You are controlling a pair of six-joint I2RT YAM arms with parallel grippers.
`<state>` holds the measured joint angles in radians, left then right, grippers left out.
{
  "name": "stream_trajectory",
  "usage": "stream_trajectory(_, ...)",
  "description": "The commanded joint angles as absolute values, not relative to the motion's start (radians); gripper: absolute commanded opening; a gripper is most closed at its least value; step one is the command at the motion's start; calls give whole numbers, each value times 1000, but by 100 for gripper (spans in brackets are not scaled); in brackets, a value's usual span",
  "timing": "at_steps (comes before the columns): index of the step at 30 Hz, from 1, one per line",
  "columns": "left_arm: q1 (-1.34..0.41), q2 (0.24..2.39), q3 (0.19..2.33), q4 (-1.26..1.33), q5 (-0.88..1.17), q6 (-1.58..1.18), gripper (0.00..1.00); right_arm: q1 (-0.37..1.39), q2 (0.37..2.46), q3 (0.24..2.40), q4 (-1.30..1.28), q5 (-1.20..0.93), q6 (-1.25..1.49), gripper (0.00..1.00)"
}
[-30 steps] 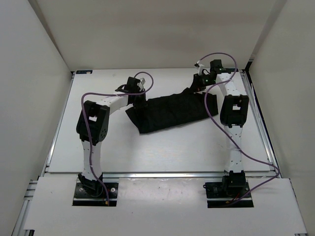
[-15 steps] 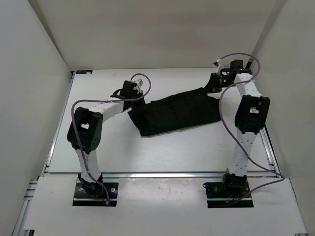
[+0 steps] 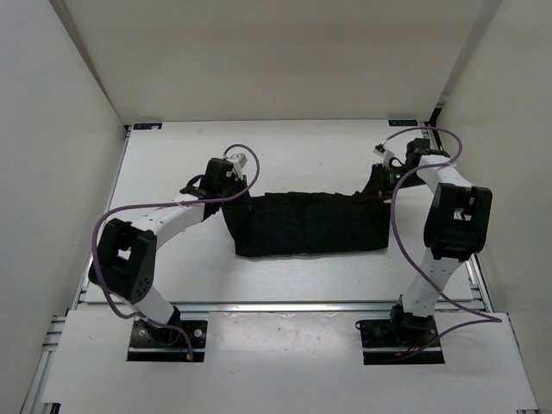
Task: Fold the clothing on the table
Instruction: Fold the skirt
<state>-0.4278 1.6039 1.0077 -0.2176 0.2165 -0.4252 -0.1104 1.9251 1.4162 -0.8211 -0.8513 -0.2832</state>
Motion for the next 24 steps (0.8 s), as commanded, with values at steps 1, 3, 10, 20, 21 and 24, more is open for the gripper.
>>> stream_trajectory(1, -425, 1488, 963, -246, 153, -396, 0, -112, 1836, 1394, -804, -822, -377, 0)
stream_trajectory(3, -433, 1448, 933, -227, 153, -406, 0, -114, 1821, 1397, -811, -816, -412, 0)
stream_trajectory(10, -413, 1371, 853, -160, 75, -521, 0, -84, 1816, 1402, -753, -779, -411, 0)
stream_trajectory(20, -330, 1448, 896, -89, 130, -572, 0, -66, 1818, 1373, -684, -775, -284, 0)
stream_trajectory(21, -322, 1468, 910, -83, 133, -575, 0, -74, 1816, 1376, -670, -761, -258, 0)
stream_trajectory(24, -301, 1529, 948, -54, 159, -601, 0, -74, 1824, 1394, -631, -694, -195, 0)
